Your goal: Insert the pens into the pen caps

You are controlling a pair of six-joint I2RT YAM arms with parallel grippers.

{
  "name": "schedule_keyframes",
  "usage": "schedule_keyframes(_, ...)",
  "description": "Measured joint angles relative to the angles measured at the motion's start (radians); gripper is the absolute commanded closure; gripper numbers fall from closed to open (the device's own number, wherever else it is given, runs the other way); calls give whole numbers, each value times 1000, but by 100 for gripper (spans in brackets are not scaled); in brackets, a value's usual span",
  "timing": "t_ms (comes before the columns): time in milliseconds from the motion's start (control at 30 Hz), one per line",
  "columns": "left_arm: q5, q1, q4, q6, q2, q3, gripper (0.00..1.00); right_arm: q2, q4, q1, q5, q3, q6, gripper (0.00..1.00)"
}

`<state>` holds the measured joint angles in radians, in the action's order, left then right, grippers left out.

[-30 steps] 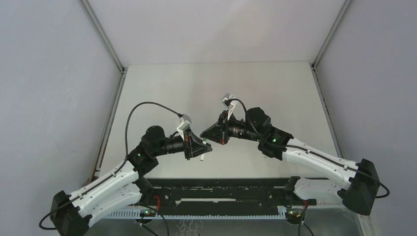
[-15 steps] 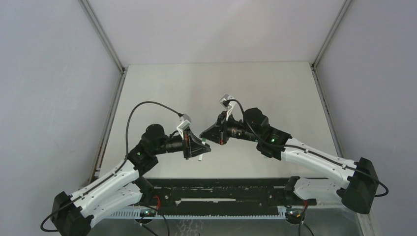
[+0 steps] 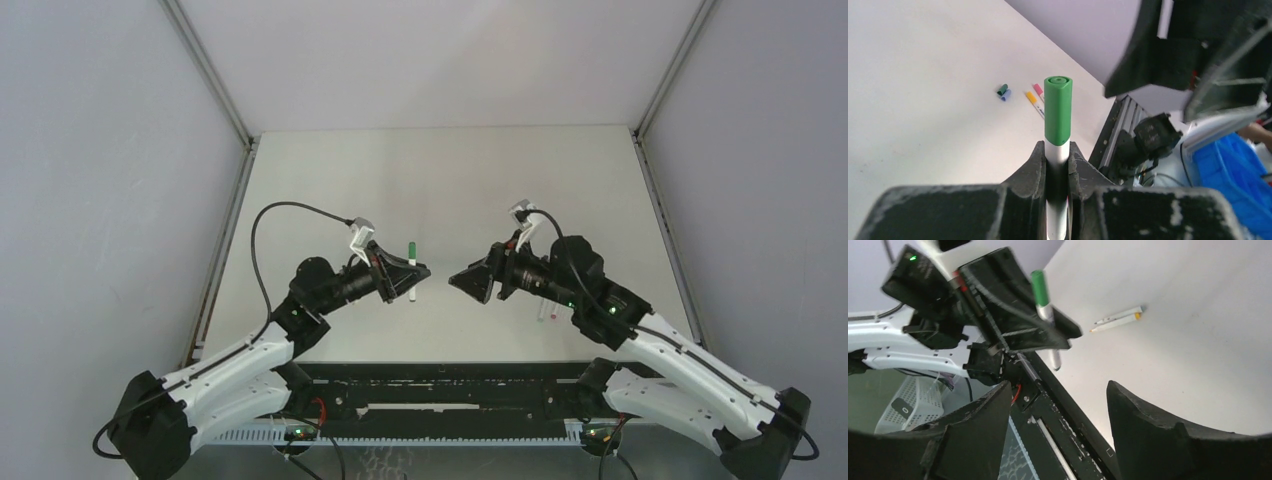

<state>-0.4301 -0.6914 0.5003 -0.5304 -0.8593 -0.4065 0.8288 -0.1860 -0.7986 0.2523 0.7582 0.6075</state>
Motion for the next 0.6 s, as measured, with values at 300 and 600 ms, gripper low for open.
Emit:
schedule_keyframes(300,68,0,213,-294,-83,18,100,10,160,-187,-59,-135,-16,39)
schedule_keyframes(600,58,0,300,-387,-98,18,100,196,307,-248,-117,-116,-34,45)
